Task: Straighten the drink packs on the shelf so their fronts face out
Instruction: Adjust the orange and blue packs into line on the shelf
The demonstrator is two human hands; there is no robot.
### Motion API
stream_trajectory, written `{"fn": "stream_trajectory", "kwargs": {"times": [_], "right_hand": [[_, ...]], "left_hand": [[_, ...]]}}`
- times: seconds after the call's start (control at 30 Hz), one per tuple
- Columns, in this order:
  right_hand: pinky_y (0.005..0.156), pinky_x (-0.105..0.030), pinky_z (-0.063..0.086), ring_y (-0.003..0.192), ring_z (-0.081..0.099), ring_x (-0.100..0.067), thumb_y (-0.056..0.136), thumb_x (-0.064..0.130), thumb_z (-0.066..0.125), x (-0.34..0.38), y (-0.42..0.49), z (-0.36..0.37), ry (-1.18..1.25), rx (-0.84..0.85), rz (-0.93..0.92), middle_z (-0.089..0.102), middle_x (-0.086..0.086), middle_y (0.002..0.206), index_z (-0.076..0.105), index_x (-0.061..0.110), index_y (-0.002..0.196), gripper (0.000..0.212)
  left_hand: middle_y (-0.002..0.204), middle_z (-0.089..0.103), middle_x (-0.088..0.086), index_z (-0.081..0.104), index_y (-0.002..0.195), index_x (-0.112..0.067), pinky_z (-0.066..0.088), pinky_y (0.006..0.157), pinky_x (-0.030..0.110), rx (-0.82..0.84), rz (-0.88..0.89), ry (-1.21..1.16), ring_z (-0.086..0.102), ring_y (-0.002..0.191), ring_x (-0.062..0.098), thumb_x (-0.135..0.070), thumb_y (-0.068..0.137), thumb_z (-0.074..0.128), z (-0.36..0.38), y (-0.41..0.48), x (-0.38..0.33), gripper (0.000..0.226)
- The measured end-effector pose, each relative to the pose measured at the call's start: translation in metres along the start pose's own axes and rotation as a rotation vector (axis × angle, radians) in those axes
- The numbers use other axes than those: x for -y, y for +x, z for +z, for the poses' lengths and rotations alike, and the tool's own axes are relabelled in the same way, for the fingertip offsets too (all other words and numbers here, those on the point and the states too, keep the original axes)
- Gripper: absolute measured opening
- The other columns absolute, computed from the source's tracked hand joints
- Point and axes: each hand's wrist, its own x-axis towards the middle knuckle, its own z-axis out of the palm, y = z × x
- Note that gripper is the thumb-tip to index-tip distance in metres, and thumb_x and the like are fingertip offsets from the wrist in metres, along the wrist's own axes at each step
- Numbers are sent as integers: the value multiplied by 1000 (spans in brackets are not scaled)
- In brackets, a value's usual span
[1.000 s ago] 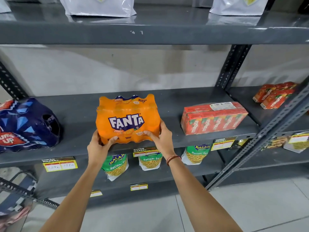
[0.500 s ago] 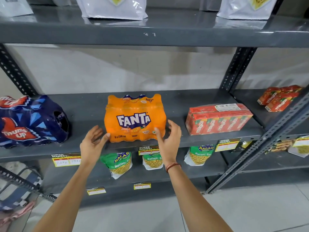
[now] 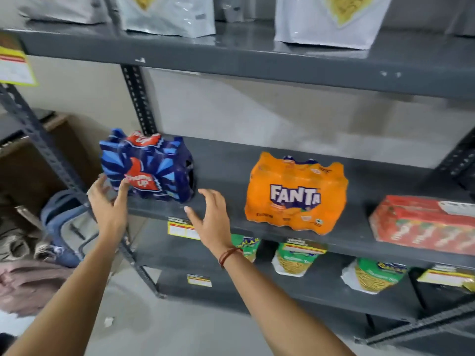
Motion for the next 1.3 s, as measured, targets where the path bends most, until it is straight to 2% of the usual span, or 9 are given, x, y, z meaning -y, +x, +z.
{"fn": "stream_trajectory", "kwargs": {"times": [0.1,0.17,0.27,0.33,0.43,0.6,0.97,1.1,1.3], "right_hand": [[106,-32,35,134,33,-23,82,40,71,9,22,30,86,84,186,39,-11,143,34,7,142,78],[112,-38,33,138,31,-25,77,42,75,12,36,44,124,105,245,37,-12,147,29,6,144,89],[111,-41,36,137,35,-25,76,40,76,14,52,56,146,130,263,38,-12,147,25,8,147,93],[110,-38,38,135,39,-26,80,36,74,15,57,62,151,122,267,39,-11,148,23,8,148,89],[108,-41,40,132,44,-28,85,29,69,14,58,65,144,70,258,44,-12,146,28,7,146,76],[106,-44,42,128,49,-29,89,24,65,13,56,61,135,30,261,50,-14,141,34,6,143,65],[101,-43,49,123,54,-26,91,25,62,3,29,45,147,-19,254,55,-11,135,37,10,142,59],[100,-42,49,123,54,-26,91,25,61,1,30,37,135,9,250,55,-11,135,36,10,142,58],[99,-43,50,124,54,-26,92,25,61,1,29,32,120,28,240,54,-12,136,35,10,142,59]], "left_hand": [[154,22,5,22,147,-17,25,114,35,105,-150,-33,29,138,19,-66,79,53,-7,31,10,88],[157,18,3,12,149,-19,24,115,41,195,-233,-81,25,141,19,-72,71,57,-8,46,14,104],[150,35,2,18,148,-20,31,112,46,325,-278,-171,40,133,20,-77,59,63,-6,61,14,114],[136,51,-2,34,141,-21,39,106,43,361,-255,-167,52,121,19,-76,56,66,-5,68,16,106],[125,54,-8,38,138,-24,41,103,40,332,-259,-136,54,115,17,-70,61,67,-4,71,21,94],[138,50,-1,37,140,-24,37,104,41,283,-248,-87,50,110,14,-64,69,66,-3,66,22,87],[141,48,2,37,140,-22,37,103,39,262,-225,-114,50,119,18,-62,71,64,2,31,16,84],[139,50,2,38,139,-23,39,99,36,261,-213,-114,50,110,12,-61,72,64,4,23,11,81],[136,52,-1,40,137,-24,39,93,30,263,-206,-125,52,109,11,-64,68,65,5,18,9,84]]}}
